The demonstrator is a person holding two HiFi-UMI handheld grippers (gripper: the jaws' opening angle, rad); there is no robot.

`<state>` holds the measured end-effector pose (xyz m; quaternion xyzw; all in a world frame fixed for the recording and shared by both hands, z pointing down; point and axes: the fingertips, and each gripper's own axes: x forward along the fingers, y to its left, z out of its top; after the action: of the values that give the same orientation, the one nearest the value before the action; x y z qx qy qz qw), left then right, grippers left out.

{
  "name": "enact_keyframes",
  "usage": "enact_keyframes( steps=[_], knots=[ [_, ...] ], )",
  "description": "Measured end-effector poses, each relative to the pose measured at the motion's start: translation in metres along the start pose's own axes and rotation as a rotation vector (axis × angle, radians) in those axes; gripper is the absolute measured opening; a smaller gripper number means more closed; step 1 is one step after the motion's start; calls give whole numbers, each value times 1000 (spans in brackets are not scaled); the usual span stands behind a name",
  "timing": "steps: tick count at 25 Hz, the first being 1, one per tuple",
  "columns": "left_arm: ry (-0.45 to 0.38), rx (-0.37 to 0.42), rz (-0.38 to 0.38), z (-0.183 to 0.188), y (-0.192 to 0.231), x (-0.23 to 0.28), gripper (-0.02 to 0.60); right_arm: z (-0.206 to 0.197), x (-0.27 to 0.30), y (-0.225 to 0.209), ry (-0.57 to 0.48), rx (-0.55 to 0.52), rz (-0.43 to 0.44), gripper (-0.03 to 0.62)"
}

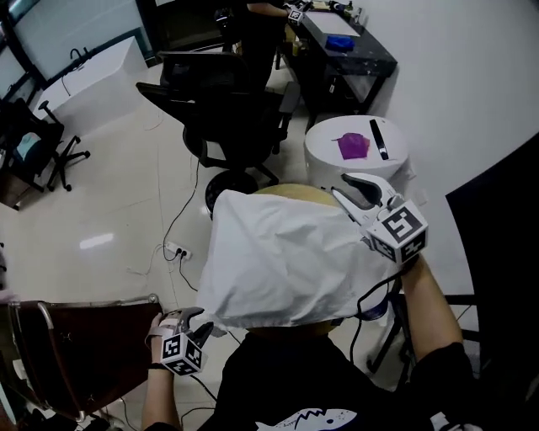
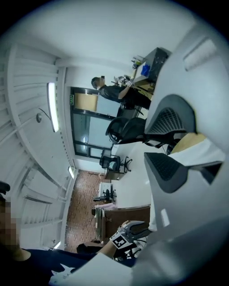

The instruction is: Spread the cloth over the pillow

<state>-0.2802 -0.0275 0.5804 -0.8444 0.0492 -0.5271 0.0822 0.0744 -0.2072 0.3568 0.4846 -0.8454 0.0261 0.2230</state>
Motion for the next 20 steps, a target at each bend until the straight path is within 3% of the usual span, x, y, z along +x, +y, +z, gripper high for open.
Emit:
enact_keyframes(
  steps=[3,6,9,14,20],
  knots=[
    [-96,70,83,54,40,-8,155,-11,-39,-20,-19,40,-82,140],
    [-201,129,105,121,61,-14,155,-32,-76,-36,-18,84,-155,140],
    [-277,183,91,175,67,-2,153,-56,-108,-44,3,132,-201,140],
    [-375,339,19,272,61,18,153,-112,-154,-44,60,228,-269,140],
    [-428,543,-4,384,70,30,153,-190,-200,-33,182,278,-329,140]
  ],
)
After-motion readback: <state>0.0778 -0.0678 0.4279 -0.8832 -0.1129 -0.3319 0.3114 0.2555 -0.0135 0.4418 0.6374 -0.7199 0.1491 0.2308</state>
